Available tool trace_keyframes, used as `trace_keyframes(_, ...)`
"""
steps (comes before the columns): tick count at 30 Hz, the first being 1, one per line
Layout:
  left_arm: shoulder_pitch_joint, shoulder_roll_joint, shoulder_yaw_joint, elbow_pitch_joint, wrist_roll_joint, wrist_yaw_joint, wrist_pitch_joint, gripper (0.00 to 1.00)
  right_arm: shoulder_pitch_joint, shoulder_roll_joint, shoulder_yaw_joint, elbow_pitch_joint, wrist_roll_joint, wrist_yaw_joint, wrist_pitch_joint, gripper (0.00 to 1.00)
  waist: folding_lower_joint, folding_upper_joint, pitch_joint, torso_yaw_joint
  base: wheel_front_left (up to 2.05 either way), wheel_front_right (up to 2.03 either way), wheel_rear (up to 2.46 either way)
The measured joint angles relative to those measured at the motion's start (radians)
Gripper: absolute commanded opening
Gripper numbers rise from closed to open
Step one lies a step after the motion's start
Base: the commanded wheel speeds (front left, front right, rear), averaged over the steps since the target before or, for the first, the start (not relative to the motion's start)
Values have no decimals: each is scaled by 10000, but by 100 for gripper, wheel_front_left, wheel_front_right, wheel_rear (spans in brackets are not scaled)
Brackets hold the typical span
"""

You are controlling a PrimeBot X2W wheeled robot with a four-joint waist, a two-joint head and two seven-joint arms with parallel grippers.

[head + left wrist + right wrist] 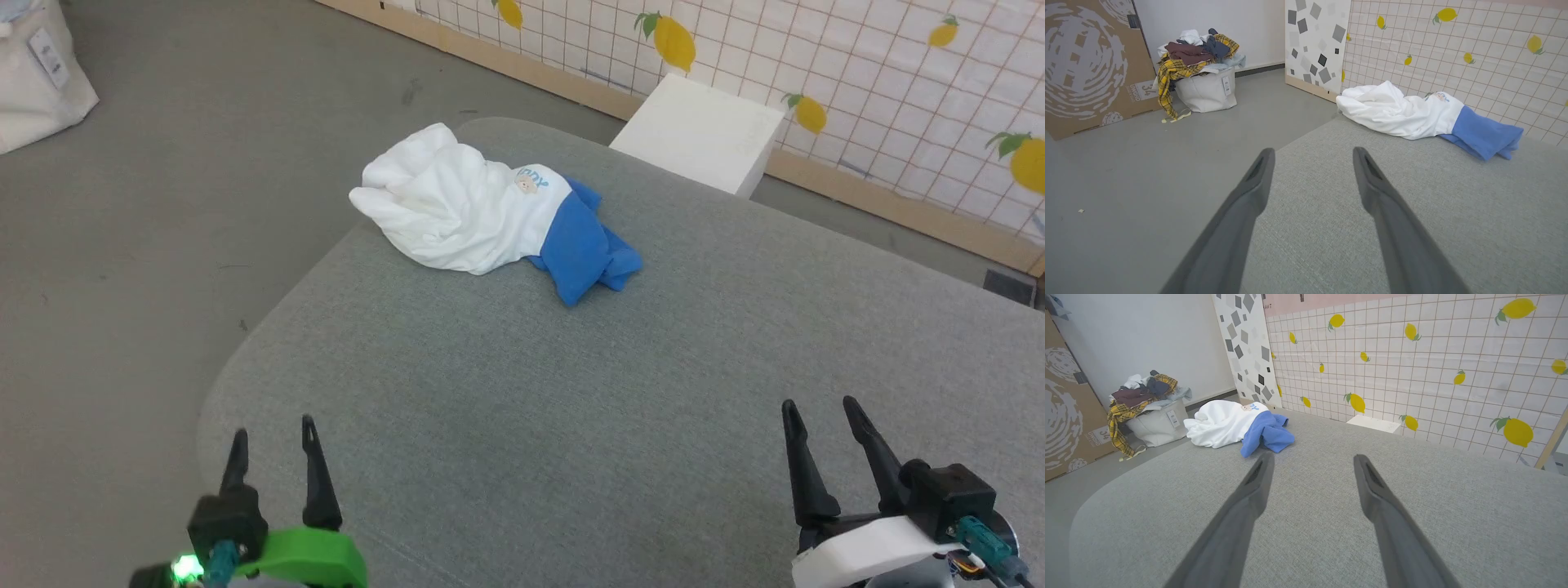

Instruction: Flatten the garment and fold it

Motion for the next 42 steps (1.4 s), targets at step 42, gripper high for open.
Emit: trace_keyframes(42,-10385,3797,1177,4535,-3618,-376,11772,100,-660,-104,-1879,-3559,-1304,2,1473,100,1,0,5955,-3319,0,0,0)
